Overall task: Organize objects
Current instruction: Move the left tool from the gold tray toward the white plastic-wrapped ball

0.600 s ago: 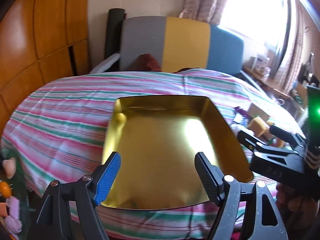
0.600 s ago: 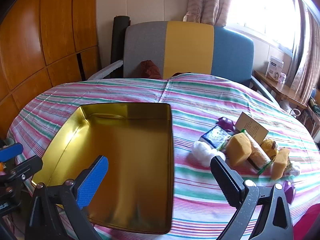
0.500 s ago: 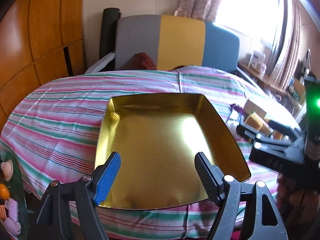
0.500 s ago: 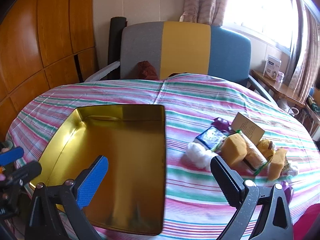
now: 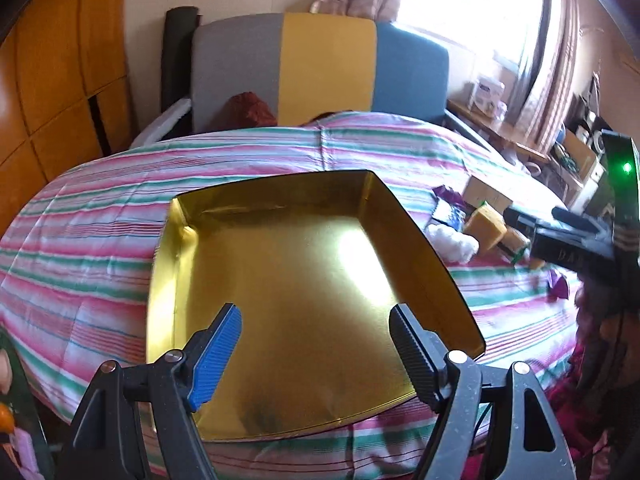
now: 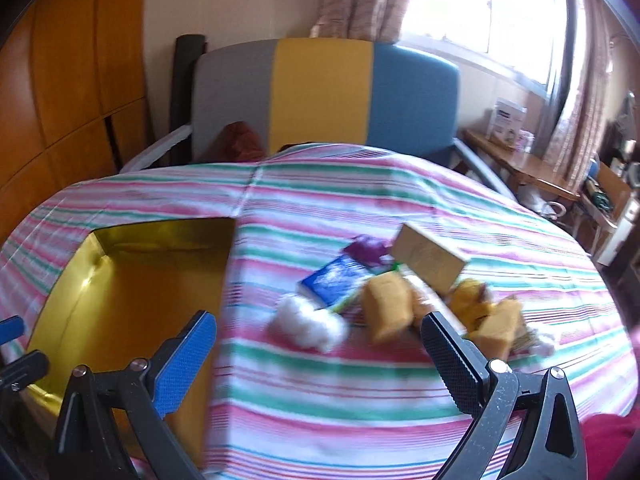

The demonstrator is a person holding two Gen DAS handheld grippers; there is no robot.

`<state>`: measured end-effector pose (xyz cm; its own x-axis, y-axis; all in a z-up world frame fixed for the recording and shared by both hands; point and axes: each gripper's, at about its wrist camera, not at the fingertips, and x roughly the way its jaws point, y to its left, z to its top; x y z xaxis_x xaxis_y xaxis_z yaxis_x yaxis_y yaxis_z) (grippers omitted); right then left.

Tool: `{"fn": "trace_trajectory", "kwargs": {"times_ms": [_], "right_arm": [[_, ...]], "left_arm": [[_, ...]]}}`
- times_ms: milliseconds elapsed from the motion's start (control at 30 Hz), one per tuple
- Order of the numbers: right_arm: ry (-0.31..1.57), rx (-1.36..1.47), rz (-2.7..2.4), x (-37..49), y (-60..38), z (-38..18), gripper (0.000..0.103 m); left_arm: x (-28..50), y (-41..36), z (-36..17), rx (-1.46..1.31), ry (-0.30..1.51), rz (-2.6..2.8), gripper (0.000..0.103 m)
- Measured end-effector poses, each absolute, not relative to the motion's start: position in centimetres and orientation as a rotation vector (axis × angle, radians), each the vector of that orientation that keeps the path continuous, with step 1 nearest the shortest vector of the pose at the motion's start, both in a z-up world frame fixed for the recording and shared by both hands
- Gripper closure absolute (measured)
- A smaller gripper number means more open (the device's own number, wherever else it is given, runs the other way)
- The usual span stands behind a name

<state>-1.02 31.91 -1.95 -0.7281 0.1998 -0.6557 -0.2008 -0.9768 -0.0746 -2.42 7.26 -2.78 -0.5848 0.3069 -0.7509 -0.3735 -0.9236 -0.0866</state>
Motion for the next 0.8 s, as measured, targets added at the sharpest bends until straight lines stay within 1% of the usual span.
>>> {"fn": "trace_trajectory", "kwargs": {"times_ms": [133, 200, 300, 467, 533, 600, 633, 700, 800], "right_arm": [[-0.067, -1.018, 2.692, -1.1, 34.7, -1.2, 0.0], [-0.058, -0.993, 2.659, -0.9, 37.2, -0.8, 0.0], [0.019, -0.957, 2.596, -0.6, 41.5, -0.8, 0.0], [0.118, -0.946, 2.487, 0.3, 47.9, -2.5, 0.0], [0.227, -0.951, 2.469, 0.7, 49.8, -3.2, 0.0], [0.359, -0.974, 2.439, 0.7, 51.4, -3.8, 0.0], [0.388, -0.976, 2.435, 0.7, 51.6, -3.9, 0.0], [0.405, -0.985, 2.423, 0.7, 51.8, -4.1, 0.0], [0.409, -1.012, 2.434, 0.6, 51.3, -4.3, 0.0]], "left_arm": [[-3.2, 8.9, -2.4, -1.173, 0.14, 2.431, 0.025], [-3.5, 9.9, -2.3, -1.175, 0.15, 2.391, 0.025], [-3.7, 12.3, -2.0, -1.161, 0.187, 2.319, 0.026], [-4.2, 16.5, -1.5, -1.109, 0.265, 2.227, 0.026], [-4.7, 18.3, -1.7, -1.107, 0.285, 2.18, 0.026], [-5.2, 20.3, -1.9, -1.099, 0.328, 2.156, 0.031], [-5.4, 21.4, -2.2, -1.094, 0.354, 2.144, 0.032], [-6.0, 23.2, -2.9, -1.103, 0.401, 2.118, 0.034], [-6.9, 25.6, -4.1, -1.122, 0.463, 2.078, 0.035]]}}
